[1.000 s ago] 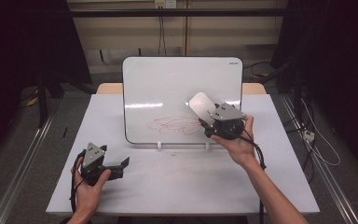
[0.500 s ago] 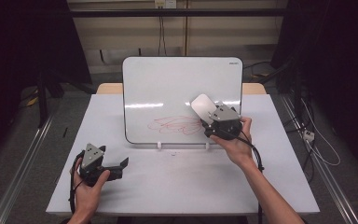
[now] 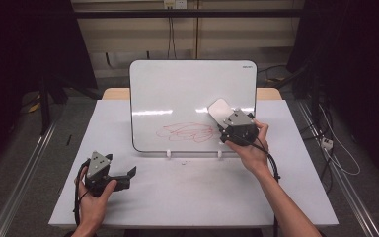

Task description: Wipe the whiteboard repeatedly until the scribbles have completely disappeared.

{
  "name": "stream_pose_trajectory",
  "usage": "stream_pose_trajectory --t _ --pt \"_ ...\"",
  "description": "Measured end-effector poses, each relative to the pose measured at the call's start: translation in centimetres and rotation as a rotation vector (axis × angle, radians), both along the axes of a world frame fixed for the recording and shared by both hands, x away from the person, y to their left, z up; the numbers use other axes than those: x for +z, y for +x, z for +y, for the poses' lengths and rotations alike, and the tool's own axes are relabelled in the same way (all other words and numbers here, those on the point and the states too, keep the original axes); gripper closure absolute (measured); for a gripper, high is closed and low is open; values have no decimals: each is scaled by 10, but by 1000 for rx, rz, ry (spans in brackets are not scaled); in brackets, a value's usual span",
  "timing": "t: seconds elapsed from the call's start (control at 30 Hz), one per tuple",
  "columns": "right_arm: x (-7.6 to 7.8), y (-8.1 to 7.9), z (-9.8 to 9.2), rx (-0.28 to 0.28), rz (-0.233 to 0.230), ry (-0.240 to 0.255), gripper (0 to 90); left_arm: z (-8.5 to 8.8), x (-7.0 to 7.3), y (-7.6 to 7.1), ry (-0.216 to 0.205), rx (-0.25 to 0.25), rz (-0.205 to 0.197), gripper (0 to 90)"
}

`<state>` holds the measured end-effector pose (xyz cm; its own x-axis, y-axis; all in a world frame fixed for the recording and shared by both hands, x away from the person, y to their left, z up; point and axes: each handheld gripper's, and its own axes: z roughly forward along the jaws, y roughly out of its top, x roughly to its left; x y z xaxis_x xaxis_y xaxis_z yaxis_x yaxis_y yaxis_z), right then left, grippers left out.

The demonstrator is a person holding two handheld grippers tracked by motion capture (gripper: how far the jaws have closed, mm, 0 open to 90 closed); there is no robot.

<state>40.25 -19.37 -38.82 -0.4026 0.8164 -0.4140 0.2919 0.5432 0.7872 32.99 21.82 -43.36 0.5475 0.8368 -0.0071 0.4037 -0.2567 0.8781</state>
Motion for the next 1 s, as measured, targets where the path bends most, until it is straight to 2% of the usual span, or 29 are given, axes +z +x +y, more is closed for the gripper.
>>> stream_pose_trajectory --t 0.1,0.3,0.5,0.9,1.0 --pt "-1 -1 4 -15 -10 -37 317 -1 0 0 8 -5 4 48" --pt "-4 -1 8 -30 -25 -60 316 0 0 0 9 -2 2 48" --pt "-5 -2 9 -37 -39 -64 316 -1 0 -1 10 -5 0 48" --pt "-10 -3 9 -38 -67 -42 315 -3 0 0 9 -7 0 48" --pt "-12 -4 12 -33 -72 -52 315 -4 0 0 15 -11 2 48"
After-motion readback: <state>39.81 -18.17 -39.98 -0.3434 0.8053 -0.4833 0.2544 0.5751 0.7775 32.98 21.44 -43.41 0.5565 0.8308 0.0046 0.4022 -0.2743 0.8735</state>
